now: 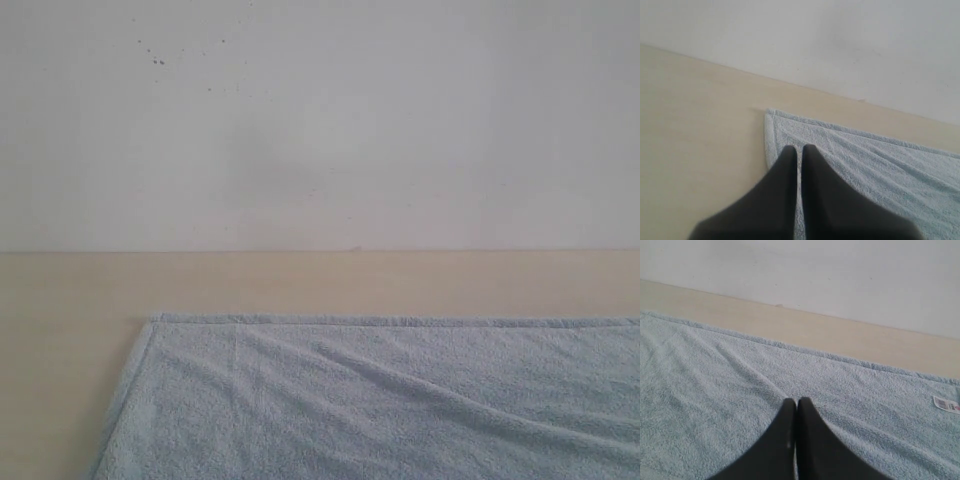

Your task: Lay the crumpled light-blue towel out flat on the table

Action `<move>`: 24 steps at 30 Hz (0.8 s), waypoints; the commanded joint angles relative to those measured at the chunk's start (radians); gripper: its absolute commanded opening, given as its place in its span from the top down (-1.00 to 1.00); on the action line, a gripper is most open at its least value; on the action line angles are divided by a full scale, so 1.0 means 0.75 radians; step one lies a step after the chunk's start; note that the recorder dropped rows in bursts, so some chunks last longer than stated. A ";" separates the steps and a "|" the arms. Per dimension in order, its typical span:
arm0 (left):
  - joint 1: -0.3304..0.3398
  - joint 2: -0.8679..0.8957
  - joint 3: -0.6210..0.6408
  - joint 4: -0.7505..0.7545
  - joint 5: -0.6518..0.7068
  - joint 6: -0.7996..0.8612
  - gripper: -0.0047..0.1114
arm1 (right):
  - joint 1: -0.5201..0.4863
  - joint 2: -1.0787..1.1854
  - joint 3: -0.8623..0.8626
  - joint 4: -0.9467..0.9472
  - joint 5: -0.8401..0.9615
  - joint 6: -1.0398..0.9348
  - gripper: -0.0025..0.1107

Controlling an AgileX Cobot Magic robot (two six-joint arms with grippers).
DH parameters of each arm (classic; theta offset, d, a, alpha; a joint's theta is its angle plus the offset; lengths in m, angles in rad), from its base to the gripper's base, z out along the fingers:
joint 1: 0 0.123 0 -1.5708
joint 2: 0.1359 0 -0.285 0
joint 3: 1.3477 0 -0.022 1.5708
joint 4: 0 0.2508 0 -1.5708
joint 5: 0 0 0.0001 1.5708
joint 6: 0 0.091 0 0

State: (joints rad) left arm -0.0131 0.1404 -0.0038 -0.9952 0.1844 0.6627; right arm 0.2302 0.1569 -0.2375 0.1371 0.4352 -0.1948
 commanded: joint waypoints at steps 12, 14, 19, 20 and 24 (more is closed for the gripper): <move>0.005 -0.009 0.005 -0.015 -0.005 -0.005 0.85 | -0.207 -0.209 0.317 -0.209 -0.153 0.095 0.96; 0.005 -0.009 0.005 -0.015 -0.005 -0.005 0.85 | -0.207 -0.209 0.317 -0.210 -0.154 0.098 0.96; 0.005 -0.009 0.005 -0.015 -0.005 -0.005 0.85 | -0.207 -0.209 0.317 -0.212 -0.149 0.098 0.96; 0.005 -0.009 0.005 -0.015 -0.005 -0.005 0.85 | -0.207 -0.209 0.317 -0.212 -0.149 0.098 0.96; 0.005 -0.009 0.005 -0.015 -0.005 -0.005 0.85 | -0.207 -0.209 0.317 -0.212 -0.149 0.098 0.96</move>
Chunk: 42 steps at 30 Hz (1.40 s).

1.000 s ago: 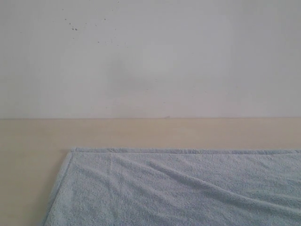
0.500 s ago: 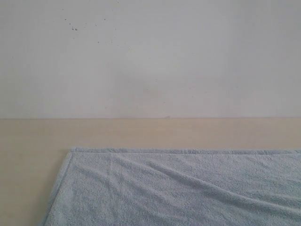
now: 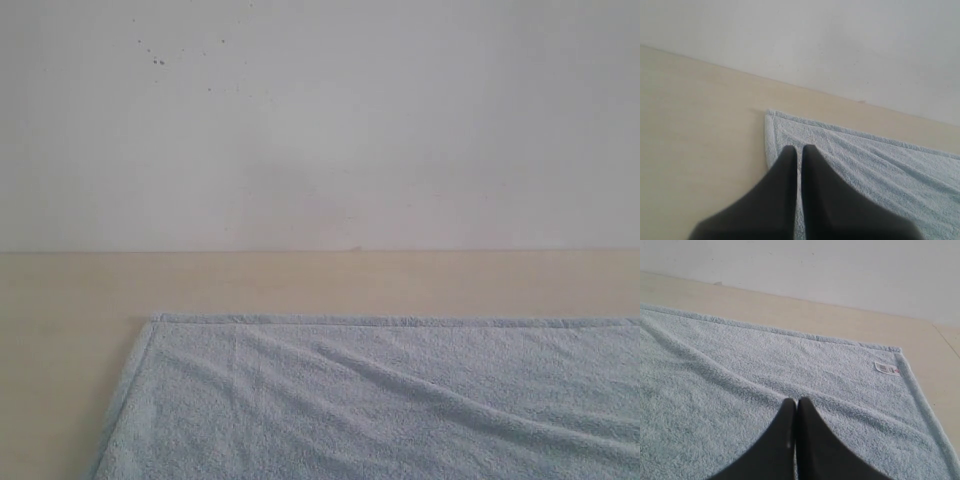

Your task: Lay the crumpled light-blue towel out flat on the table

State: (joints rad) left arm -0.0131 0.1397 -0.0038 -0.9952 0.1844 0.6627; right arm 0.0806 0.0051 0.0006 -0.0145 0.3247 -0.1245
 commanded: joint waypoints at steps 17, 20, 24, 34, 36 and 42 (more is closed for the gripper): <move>0.005 -0.034 0.005 0.248 -0.004 0.006 0.85 | -0.007 -0.007 -0.001 0.000 -0.002 0.010 0.96; 0.005 -0.091 0.005 0.548 -0.006 -0.081 0.85 | -0.007 -0.007 -0.001 0.000 -0.002 0.013 0.96; 0.008 -0.180 0.005 1.095 0.033 -0.620 0.85 | -0.007 -0.007 -0.001 0.000 -0.002 0.013 0.96; 0.002 -0.186 0.005 1.488 0.171 -1.178 0.85 | -0.007 -0.007 -0.001 0.000 -0.002 0.013 0.96; 0.002 -0.186 0.005 1.488 0.170 -1.150 0.85 | -0.007 -0.007 -0.001 0.000 -0.002 0.013 0.96; 0.014 -0.186 0.005 1.492 0.170 -1.151 0.85 | -0.007 -0.007 -0.001 0.000 -0.002 0.013 0.96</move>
